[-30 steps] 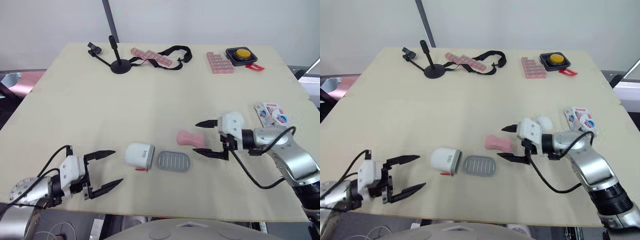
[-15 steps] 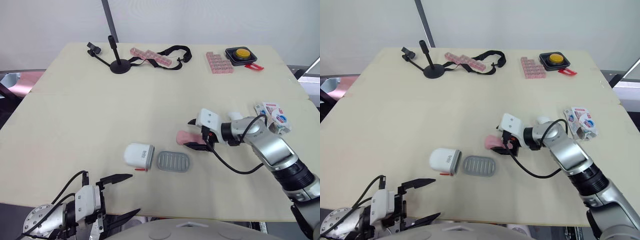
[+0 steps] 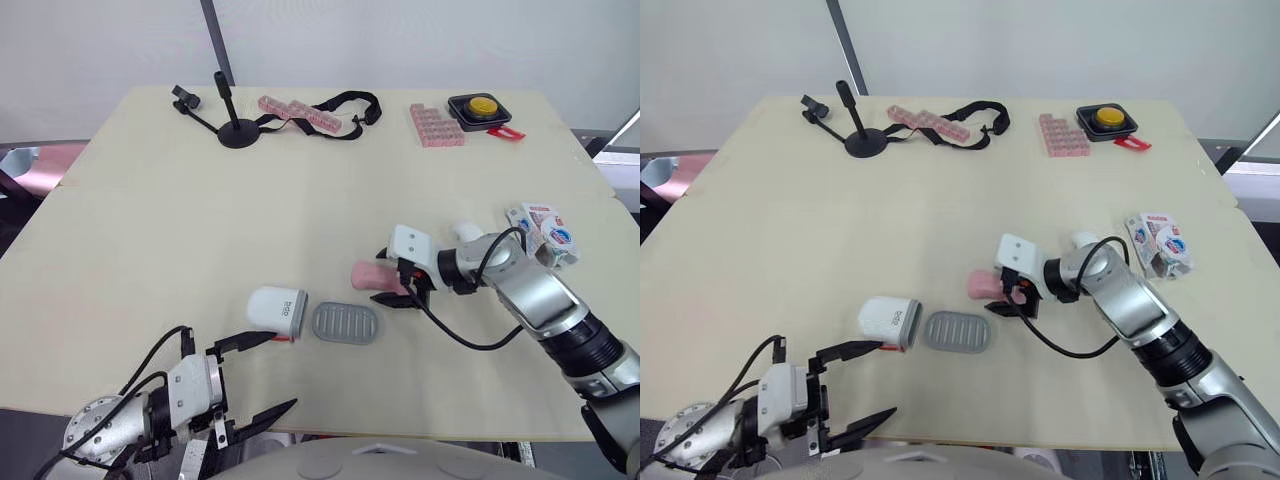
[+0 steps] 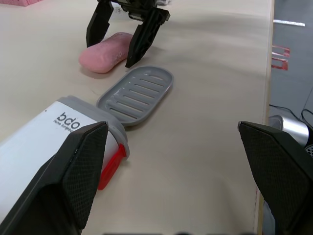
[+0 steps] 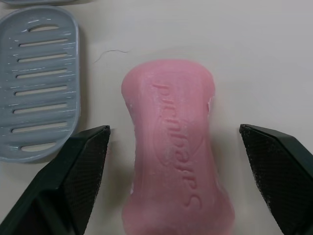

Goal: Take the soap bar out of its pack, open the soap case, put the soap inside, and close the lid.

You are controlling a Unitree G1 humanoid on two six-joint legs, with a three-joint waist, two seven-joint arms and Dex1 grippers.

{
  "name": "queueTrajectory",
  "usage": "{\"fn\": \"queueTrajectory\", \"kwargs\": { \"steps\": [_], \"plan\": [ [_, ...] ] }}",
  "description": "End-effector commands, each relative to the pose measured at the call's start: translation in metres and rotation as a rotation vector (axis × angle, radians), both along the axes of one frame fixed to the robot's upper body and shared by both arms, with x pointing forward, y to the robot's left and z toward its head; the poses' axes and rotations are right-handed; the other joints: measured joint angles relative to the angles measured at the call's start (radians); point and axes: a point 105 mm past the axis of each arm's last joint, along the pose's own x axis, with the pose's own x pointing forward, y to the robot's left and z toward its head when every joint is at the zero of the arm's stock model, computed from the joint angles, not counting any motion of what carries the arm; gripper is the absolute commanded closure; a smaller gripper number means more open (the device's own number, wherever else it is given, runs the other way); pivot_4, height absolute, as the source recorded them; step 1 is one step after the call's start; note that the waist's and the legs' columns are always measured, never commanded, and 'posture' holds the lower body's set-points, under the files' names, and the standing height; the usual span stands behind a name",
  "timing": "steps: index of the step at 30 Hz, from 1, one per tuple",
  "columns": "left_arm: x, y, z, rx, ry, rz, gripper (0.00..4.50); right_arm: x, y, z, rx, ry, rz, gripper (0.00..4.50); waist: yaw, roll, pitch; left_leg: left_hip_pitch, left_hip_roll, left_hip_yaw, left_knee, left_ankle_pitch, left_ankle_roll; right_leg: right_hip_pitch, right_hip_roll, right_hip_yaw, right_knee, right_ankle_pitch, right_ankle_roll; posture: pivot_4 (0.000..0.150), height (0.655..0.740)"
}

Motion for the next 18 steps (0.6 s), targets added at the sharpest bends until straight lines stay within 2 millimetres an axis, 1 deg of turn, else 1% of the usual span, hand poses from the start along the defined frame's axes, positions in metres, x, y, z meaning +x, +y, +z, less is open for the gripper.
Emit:
{"fn": "queueTrajectory", "kwargs": {
  "steps": [1,6,11,14,18],
  "plan": [
    [0.000,-0.003,0.010,0.011,-0.038,-0.013,0.00,0.004,0.001,0.009,-0.005,-0.048,0.024,1.15,0.000,0.000,0.000,0.000,0.000,0.000,0.000,0.000,0.000,0.000,0.000,0.000,0.000,0.000,0.000,0.150,0.7385],
    [0.000,-0.001,0.011,0.024,-0.035,-0.015,0.00,0.003,0.002,0.006,-0.016,-0.055,0.039,2.79,0.000,0.000,0.000,0.001,0.000,0.001,0.000,0.000,0.000,0.000,0.000,0.000,0.001,0.000,0.000,0.150,0.7385],
    [-0.002,0.002,0.012,0.030,-0.026,-0.013,0.00,0.002,0.005,0.007,-0.009,-0.062,0.057,2.82,0.000,0.000,0.000,0.002,0.000,0.001,0.000,0.000,0.000,0.001,0.000,0.001,0.001,0.000,0.000,0.150,0.7385],
    [-0.002,0.005,0.011,0.024,-0.007,0.003,0.00,0.001,0.010,0.017,0.026,-0.075,0.083,2.82,-0.001,0.000,0.000,0.002,0.000,0.001,0.000,0.000,0.000,0.001,0.000,0.001,0.001,0.000,0.000,0.150,0.7385],
    [0.001,0.012,0.009,0.020,0.013,0.040,0.00,-0.005,0.023,0.043,0.105,-0.069,0.148,2.82,-0.001,0.000,0.000,0.002,0.000,0.001,0.000,0.000,0.000,0.001,0.000,0.001,0.001,0.000,0.000,0.150,0.7385]
  ]
}}
